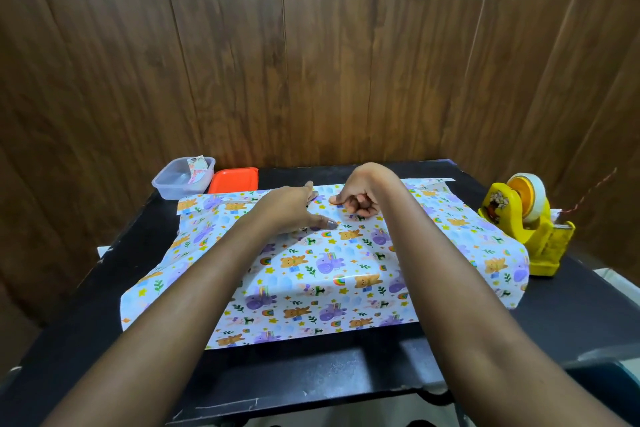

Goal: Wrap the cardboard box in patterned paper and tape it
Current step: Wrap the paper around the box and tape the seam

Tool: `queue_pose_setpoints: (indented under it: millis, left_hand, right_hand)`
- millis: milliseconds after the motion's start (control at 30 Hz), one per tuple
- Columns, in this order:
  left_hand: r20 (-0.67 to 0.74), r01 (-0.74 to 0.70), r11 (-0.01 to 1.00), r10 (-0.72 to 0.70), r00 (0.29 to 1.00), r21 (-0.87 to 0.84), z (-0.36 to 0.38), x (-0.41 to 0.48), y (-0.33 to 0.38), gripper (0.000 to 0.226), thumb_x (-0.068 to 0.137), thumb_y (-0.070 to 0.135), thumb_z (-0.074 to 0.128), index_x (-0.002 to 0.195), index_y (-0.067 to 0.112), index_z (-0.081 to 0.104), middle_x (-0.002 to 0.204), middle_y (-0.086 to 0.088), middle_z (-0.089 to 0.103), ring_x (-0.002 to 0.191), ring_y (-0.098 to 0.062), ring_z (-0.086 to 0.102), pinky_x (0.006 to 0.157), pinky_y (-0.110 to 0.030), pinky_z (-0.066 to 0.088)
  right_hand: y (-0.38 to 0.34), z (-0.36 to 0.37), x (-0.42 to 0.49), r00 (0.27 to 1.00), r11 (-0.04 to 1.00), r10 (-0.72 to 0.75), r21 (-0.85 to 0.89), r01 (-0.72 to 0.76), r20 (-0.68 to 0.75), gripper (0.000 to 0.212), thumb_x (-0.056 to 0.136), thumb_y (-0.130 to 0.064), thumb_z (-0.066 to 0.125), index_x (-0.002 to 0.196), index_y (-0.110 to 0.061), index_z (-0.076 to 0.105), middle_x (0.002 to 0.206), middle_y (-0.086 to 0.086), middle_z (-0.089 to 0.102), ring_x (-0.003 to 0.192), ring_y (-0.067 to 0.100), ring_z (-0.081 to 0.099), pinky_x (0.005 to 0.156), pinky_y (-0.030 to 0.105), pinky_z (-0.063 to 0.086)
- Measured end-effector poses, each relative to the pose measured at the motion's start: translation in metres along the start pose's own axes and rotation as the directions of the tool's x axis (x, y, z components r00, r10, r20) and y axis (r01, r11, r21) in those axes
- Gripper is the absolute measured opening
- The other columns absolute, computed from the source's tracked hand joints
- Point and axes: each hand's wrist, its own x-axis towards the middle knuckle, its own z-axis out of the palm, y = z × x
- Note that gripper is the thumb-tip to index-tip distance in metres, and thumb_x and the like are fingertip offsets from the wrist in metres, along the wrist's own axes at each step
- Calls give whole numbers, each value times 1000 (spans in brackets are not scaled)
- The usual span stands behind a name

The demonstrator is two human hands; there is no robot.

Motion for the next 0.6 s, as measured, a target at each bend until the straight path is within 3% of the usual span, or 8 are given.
queue_pose_setpoints:
  millis: [133, 233, 333, 433, 533, 600]
  left_hand:
    - [18, 44, 999, -44, 999, 1, -7, 8, 2, 73, 88, 47, 57, 146, 12, 29, 146, -1, 42, 132, -22, 39, 98, -30, 37]
    - [-73, 52, 995, -45, 996, 89, -10, 18, 10, 35, 94, 33, 51, 120, 9, 56, 126, -8, 59, 112, -28, 54, 87, -35, 45]
    - [-132, 48, 995, -36, 991, 91, -6, 26, 34, 33, 94, 23, 43, 123, 20, 58, 127, -5, 58, 113, -28, 54, 88, -35, 45]
    - [-144, 2, 999, -9, 990, -49, 1, 32, 58, 36, 93, 17, 40, 124, 24, 58, 127, -2, 59, 113, -25, 55, 87, -33, 45]
    - [-177, -80, 967, 37, 983, -240, 6, 38, 85, 31, 94, 15, 40, 115, 20, 63, 114, -2, 64, 99, -24, 60, 78, -31, 47]
    - [-199, -165, 924, 99, 975, -346, 13, 44, 114, 29, 95, 15, 42, 114, 17, 64, 114, -1, 65, 96, -25, 62, 76, -29, 45]
  right_hand:
    - [26, -9, -16, 989, 961, -132, 251, 114, 58, 18, 95, -12, 54, 80, -2, 56, 46, 10, 62, 26, 4, 41, 44, 20, 52]
    - [48, -13, -22, 977, 886, -215, 425, 188, 15, 25, 94, -16, 56, 76, 0, 52, 49, 11, 63, 34, 8, 54, 46, 22, 53]
    - [68, -22, -30, 968, 816, -247, 528, 235, -48, 23, 95, -18, 53, 77, -3, 50, 50, 10, 64, 38, 10, 57, 50, 24, 53]
    - [89, -32, -36, 957, 734, -247, 616, 286, -151, 15, 94, -13, 50, 83, -4, 53, 54, 10, 64, 38, 11, 56, 51, 25, 54]
    - [117, -43, -46, 937, 677, -194, 651, 343, -292, 18, 96, -12, 47, 80, -6, 54, 64, 10, 60, 35, 9, 53, 49, 23, 50]
    - [147, -54, -50, 886, 616, -130, 664, 424, -445, 20, 94, -10, 48, 75, -9, 52, 58, 7, 58, 32, 7, 48, 42, 19, 42]
